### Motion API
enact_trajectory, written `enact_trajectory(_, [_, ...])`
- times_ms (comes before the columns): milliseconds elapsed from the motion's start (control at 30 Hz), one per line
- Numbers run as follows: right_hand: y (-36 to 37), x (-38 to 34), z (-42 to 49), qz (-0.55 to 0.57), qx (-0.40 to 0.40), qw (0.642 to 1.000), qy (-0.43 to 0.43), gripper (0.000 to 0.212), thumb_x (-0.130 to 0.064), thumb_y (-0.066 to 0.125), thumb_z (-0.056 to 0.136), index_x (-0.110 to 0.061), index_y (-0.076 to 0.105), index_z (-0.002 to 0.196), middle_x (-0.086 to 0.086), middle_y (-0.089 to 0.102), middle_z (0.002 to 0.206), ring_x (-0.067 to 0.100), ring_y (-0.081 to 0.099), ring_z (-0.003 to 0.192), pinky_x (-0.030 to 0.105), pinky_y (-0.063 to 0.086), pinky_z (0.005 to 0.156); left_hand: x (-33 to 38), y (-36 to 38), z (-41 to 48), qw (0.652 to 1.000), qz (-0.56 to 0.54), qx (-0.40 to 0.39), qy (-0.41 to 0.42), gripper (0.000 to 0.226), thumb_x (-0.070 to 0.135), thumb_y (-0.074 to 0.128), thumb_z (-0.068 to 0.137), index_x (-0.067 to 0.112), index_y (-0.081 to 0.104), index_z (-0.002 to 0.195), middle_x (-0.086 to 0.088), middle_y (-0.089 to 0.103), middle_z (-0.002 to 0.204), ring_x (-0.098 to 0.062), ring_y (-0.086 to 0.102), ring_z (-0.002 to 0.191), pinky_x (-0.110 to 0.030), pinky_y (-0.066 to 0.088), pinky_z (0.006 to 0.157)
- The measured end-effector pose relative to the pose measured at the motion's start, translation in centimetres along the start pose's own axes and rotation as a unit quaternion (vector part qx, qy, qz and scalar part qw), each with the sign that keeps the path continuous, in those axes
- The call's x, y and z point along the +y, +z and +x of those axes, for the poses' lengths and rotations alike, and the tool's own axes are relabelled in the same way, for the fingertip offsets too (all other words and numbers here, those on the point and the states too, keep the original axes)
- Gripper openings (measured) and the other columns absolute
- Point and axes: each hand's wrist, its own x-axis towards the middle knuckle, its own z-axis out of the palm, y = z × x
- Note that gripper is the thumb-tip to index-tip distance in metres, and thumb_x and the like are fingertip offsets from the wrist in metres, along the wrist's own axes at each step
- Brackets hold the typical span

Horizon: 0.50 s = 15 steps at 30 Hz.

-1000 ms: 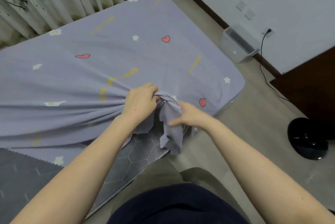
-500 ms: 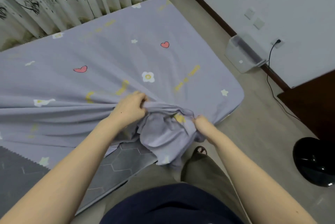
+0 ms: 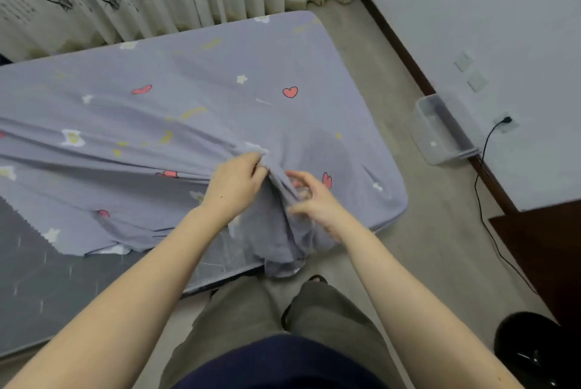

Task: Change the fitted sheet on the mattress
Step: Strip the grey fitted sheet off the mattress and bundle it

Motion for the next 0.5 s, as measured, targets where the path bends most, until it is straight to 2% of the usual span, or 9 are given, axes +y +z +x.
enact_trajectory(33, [-0.3,1.7,0.4,-0.082,-0.011,0.997,0.003,0.072,0.001,0.072,0.079,-0.015,0.043,0.142,0.008,0.040,0.130,0.013,0.047,0.116,0.007,0.042,0.090,0.5,-0.3,0.0,0.999,-0.030,0.010,-0.007,0.031,0.020,0.046,0.091,0.016,0.031,0.064,-0.008,0.044,0.057,-0.038,0.046,0.064,-0.040,0.019,0.055])
enact_trajectory(100, [-0.7,5.3,1.2,-0.229,-0.035,0.971,0.053,0.061,-0.027,0.075,0.082,-0.024,0.048,0.136,0.006,0.023,0.143,0.022,0.025,0.136,0.025,0.030,0.110,1.1,-1.0,-0.1,0.996,-0.081,0.026,-0.021,0.031,0.022,0.042,0.087,0.014,0.026,0.062,-0.007,0.032,0.052,-0.030,0.034,0.057,-0.040,0.021,0.053])
enact_trajectory(133, [-0.7,7.0,1.5,-0.290,-0.044,0.952,0.084,0.051,-0.042,0.070,0.084,-0.027,0.050,0.129,0.002,0.017,0.148,0.023,0.016,0.139,0.033,0.025,0.113,1.2,-1.4,-0.1,0.993,-0.108,0.034,-0.029,0.028,0.024,0.040,0.085,0.012,0.028,0.062,-0.011,0.033,0.053,-0.027,0.032,0.056,-0.040,0.024,0.052])
enact_trajectory(200, [-0.6,9.9,2.0,-0.362,-0.066,0.922,0.119,0.054,-0.058,0.056,0.088,-0.028,0.049,0.133,-0.001,0.013,0.154,0.027,0.010,0.142,0.040,0.020,0.115,1.2,-2.1,0.1,0.985,-0.156,0.057,-0.043,0.025,0.024,0.038,0.083,0.014,0.028,0.062,-0.006,0.031,0.053,-0.022,0.029,0.055,-0.038,0.026,0.052])
enact_trajectory(233, [-0.5,10.7,2.2,-0.366,-0.070,0.920,0.116,0.059,-0.059,0.054,0.089,-0.027,0.045,0.137,0.000,0.014,0.155,0.029,0.011,0.143,0.040,0.019,0.115,1.2,-2.3,0.3,0.982,-0.169,0.063,-0.049,0.025,0.023,0.039,0.084,0.015,0.028,0.062,-0.001,0.030,0.052,-0.018,0.027,0.054,-0.036,0.025,0.052])
enact_trajectory(300, [-0.1,11.1,2.4,-0.309,-0.042,0.945,0.095,0.074,-0.057,0.062,0.084,-0.023,0.034,0.144,0.002,0.022,0.153,0.028,0.019,0.142,0.037,0.022,0.114,1.3,-2.7,1.1,0.980,-0.183,0.054,-0.050,0.025,0.022,0.040,0.085,0.015,0.029,0.064,0.001,0.030,0.052,-0.016,0.027,0.055,-0.034,0.025,0.053])
enact_trajectory(400, [0.8,9.8,3.1,-0.200,0.015,0.975,0.092,0.103,-0.057,0.072,0.075,-0.022,0.015,0.152,-0.002,0.016,0.155,0.020,0.017,0.142,0.038,0.023,0.116,1.6,-3.0,2.5,0.973,-0.224,0.045,-0.042,0.026,0.020,0.041,0.086,0.009,0.031,0.064,-0.012,0.033,0.055,-0.019,0.030,0.055,-0.036,0.027,0.053])
enact_trajectory(433, [1.1,9.2,3.6,-0.211,0.027,0.973,0.090,0.098,-0.057,0.069,0.078,-0.021,0.016,0.152,-0.002,0.014,0.155,0.020,0.015,0.143,0.038,0.020,0.117,1.8,-3.1,3.1,0.970,-0.235,0.044,-0.039,0.027,0.020,0.041,0.086,0.008,0.031,0.064,-0.016,0.034,0.056,-0.019,0.030,0.055,-0.038,0.028,0.053])
enact_trajectory(500, [1.0,8.1,5.0,-0.252,0.033,0.963,0.092,0.067,-0.044,0.057,0.091,-0.019,0.031,0.147,0.002,0.020,0.154,0.024,0.014,0.143,0.034,0.018,0.115,2.0,-3.1,4.1,0.964,-0.261,0.037,-0.035,0.030,0.019,0.041,0.088,0.006,0.030,0.064,-0.018,0.033,0.056,-0.020,0.029,0.055,-0.038,0.027,0.053])
